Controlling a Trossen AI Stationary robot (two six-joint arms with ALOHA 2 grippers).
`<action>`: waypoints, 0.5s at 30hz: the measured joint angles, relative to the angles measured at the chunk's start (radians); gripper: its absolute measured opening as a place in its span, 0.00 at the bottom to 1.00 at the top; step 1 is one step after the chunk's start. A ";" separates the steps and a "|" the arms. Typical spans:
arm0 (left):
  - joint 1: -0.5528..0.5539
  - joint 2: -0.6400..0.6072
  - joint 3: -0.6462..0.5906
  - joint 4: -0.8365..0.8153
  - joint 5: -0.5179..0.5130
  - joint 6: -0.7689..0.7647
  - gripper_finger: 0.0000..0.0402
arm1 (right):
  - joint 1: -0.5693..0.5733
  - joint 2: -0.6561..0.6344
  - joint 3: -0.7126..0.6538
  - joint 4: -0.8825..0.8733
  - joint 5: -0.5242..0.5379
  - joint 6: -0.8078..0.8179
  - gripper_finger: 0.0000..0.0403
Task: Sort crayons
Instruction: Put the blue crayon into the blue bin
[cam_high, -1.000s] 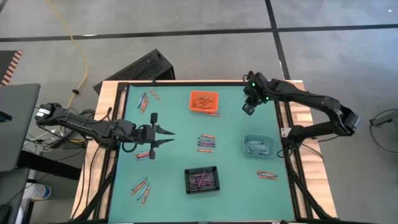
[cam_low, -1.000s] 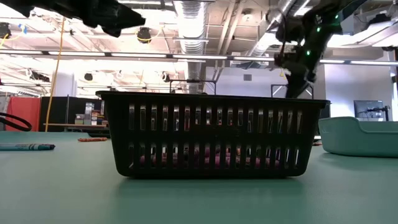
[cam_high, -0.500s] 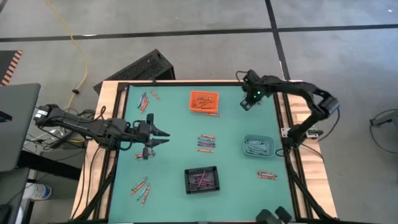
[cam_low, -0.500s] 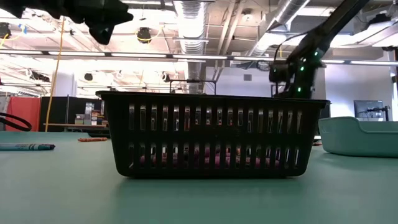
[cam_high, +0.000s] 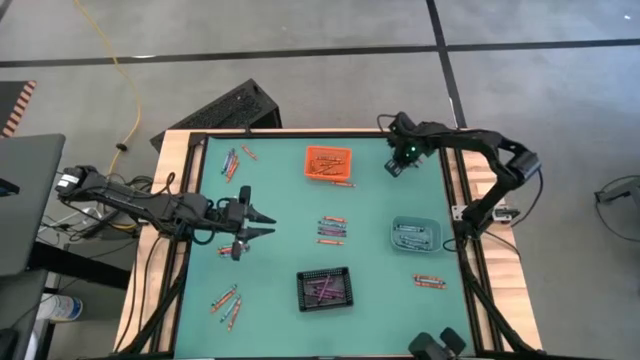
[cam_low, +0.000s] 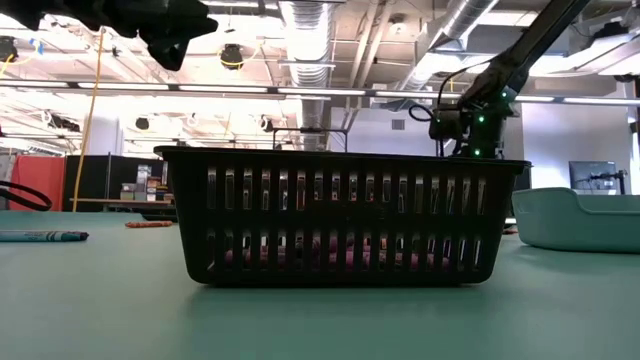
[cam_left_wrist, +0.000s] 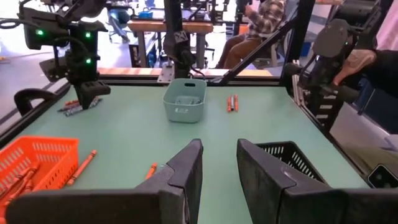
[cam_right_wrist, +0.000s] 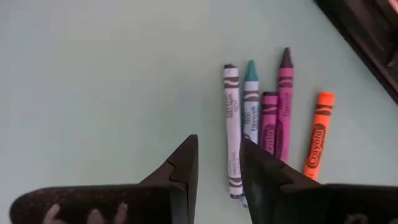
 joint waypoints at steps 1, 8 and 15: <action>0.000 0.000 0.000 0.000 0.000 0.000 0.22 | 0.000 0.005 0.000 0.002 0.000 -0.003 0.27; 0.000 0.000 0.000 -0.004 -0.001 0.000 0.22 | -0.006 0.060 0.000 0.026 -0.008 -0.005 0.27; 0.000 0.000 0.000 -0.008 -0.001 0.003 0.22 | 0.001 0.086 0.005 0.036 -0.022 -0.031 0.23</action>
